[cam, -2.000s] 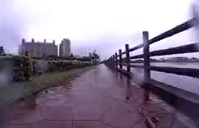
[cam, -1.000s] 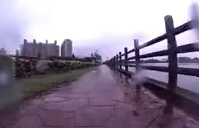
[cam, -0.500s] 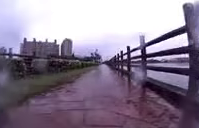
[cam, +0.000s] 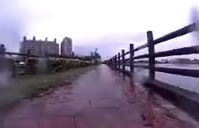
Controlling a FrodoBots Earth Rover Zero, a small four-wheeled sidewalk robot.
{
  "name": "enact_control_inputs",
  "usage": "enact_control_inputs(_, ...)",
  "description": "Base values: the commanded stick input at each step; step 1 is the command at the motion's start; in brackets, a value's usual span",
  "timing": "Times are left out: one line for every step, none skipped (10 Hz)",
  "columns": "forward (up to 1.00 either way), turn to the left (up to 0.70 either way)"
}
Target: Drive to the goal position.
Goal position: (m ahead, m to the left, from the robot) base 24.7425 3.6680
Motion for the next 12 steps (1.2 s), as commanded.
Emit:
enact_control_inputs(1.0, 0.0)
enact_control_inputs(1.0, 0.04)
enact_control_inputs(1.0, 0.13)
enact_control_inputs(1.0, 0.17)
enact_control_inputs(1.0, 0.02)
enact_control_inputs(1.0, 0.0)
enact_control_inputs(1.0, 0.0)
enact_control_inputs(1.0, 0.0)
enact_control_inputs(1.0, 0.0)
enact_control_inputs(1.0, 0.0)
enact_control_inputs(1.0, 0.0)
enact_control_inputs(1.0, 0.0)
